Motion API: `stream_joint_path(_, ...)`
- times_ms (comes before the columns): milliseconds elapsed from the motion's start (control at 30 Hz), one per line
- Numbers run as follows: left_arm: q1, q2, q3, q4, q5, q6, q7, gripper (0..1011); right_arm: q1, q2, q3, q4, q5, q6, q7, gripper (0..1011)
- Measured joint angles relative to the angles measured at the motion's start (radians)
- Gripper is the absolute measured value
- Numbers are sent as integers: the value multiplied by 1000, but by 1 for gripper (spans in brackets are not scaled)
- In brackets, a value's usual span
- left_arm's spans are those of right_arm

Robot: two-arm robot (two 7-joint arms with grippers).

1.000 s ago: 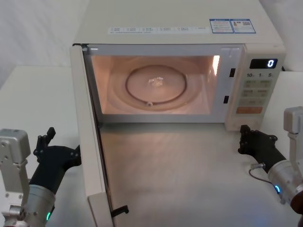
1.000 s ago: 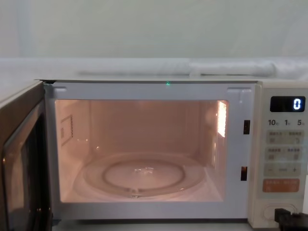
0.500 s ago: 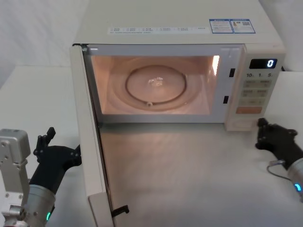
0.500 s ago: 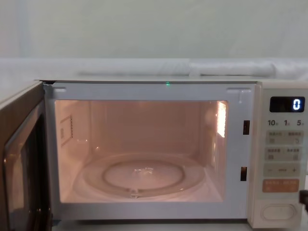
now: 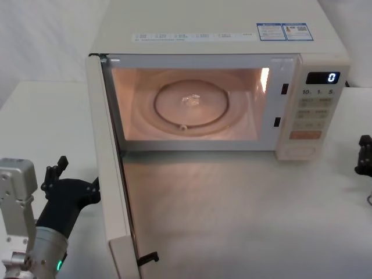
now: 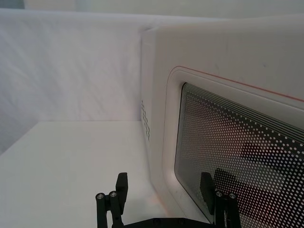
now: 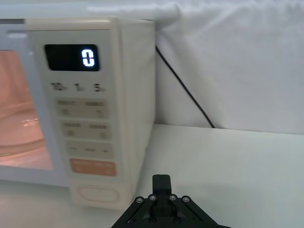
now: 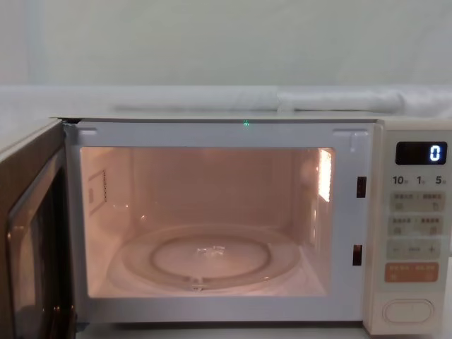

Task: Press the button to open the microwave door with one hand; close the microwave door with the other hand.

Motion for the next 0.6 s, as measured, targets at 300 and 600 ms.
stream_joint_path(300,0,0,0,0,0,0,0,1001,35,25,26,47,41,-7,44,0)
stream_joint_path(600,0,0,0,0,0,0,0,1001,65,54,19,70,84,-7,98,0)
